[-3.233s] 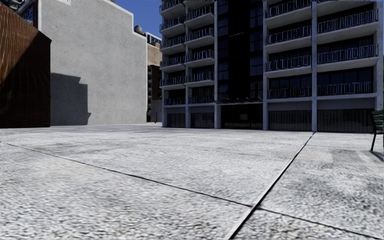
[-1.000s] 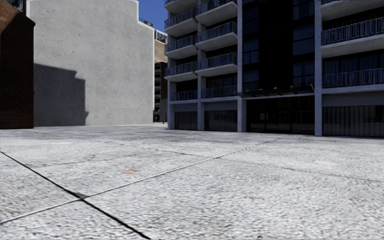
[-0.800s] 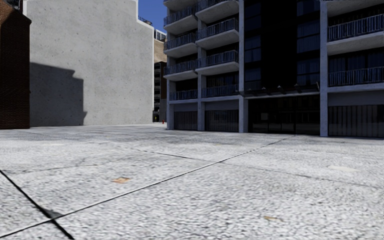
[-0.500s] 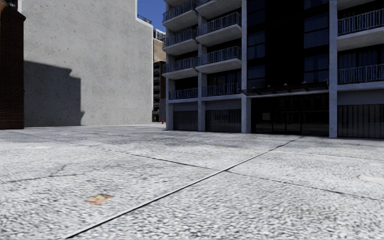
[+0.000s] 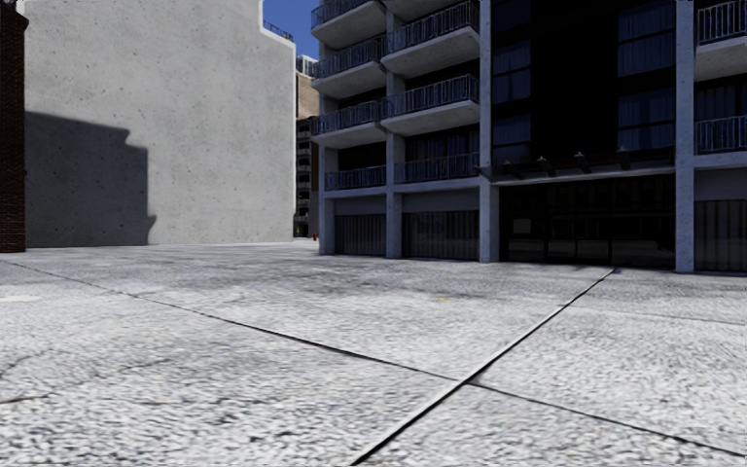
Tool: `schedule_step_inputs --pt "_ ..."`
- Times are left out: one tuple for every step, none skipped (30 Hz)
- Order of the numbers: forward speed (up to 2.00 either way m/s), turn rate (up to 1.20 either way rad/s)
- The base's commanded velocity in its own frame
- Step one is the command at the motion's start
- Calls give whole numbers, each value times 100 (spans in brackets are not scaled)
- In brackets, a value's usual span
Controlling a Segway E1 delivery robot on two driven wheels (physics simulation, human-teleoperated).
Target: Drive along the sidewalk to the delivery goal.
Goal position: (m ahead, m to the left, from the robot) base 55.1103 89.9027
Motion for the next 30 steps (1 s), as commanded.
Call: schedule_step_inputs --pt "200 0" --pt "200 0" --pt "200 0" --pt "200 0" --pt "200 0" --pt "200 0" --pt "200 0" --pt "200 0" --pt "200 0" --pt "200 0" --pt "200 0" --pt "200 0" --pt "200 0" --pt "200 0" --pt "200 0" --pt "200 0" --pt "200 0" --pt "200 0" --pt "200 0" --pt "200 0" --pt "200 0" --pt "200 0" --pt "200 0" --pt "200 0" --pt "200 0" --pt "200 0" --pt "200 0" --pt "200 0" --pt "200 0" --pt "200 0"
